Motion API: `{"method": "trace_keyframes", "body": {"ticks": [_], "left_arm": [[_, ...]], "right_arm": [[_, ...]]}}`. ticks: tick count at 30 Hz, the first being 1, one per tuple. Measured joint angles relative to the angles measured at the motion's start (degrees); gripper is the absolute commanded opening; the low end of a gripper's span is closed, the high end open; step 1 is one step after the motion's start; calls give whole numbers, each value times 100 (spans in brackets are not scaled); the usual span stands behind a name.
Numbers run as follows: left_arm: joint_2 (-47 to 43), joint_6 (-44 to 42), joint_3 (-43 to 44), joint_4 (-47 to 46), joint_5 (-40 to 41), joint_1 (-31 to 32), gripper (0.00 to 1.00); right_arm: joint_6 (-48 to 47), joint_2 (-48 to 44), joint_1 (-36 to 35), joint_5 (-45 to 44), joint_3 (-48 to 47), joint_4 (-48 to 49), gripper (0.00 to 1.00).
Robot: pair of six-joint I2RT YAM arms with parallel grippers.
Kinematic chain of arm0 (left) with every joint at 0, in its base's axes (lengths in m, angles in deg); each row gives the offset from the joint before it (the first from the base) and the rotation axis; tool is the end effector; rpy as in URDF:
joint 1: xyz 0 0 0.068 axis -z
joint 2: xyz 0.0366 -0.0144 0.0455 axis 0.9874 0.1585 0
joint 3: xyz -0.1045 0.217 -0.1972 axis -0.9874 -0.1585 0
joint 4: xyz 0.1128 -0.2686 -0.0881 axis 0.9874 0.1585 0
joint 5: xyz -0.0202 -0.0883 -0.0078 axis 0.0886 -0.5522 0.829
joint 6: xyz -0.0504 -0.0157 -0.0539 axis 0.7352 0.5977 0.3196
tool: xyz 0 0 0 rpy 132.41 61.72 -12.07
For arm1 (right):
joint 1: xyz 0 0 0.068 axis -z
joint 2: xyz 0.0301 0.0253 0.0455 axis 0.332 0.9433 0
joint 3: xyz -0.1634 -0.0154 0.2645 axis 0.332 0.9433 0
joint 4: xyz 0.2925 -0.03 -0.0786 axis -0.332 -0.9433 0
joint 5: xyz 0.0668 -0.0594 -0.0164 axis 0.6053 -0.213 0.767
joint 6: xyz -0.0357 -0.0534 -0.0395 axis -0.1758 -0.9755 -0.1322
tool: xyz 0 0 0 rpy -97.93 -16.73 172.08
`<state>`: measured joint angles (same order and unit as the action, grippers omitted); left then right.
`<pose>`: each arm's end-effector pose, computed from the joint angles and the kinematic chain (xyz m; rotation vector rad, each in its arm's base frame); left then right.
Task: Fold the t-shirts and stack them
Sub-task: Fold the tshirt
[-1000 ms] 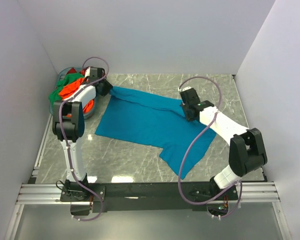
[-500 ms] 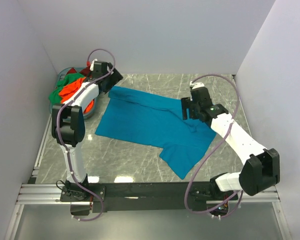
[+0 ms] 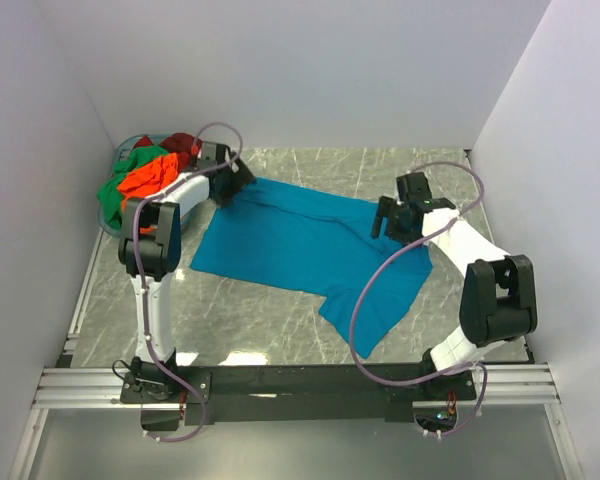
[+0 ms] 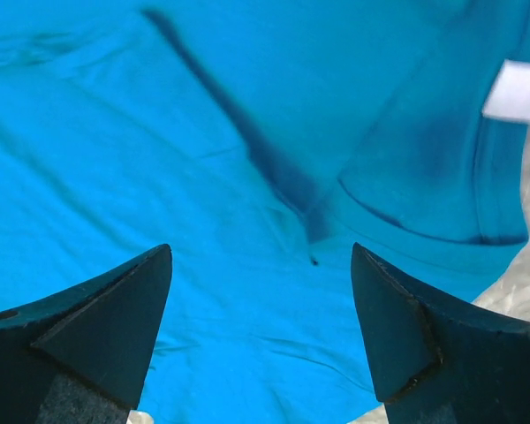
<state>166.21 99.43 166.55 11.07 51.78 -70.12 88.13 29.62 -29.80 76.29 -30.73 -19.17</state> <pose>0.5676 -0.1118 0.1768 -0.7620 2.3019 -0.5638 0.3755 0.0670 0.2274 0.2407 2.5791 0.1587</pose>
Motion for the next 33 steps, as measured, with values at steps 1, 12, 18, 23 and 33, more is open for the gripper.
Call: {"method": "trace_keyframes", "body": {"ticks": [1, 12, 18, 23, 33], "left_arm": [[-33, 4, -205, -44, -13, 11, 99], [-1292, 61, -2347, -706, -131, 133, 99], [-1928, 170, -3237, -887, -131, 223, 100], [-2374, 273, -3713, -752, -81, 345, 99], [-3060, 330, -3766, 251, 472, 234, 94]], "right_arm": [[76, 4, 118, 103, 90, 17, 88], [372, -4, 562, 693, 1405, 214, 88], [448, 2, 1119, 905, 1436, 422, 87], [468, 101, 1495, 927, 1362, 522, 87], [210, 63, 1742, 1036, 1005, 302, 82]]}}
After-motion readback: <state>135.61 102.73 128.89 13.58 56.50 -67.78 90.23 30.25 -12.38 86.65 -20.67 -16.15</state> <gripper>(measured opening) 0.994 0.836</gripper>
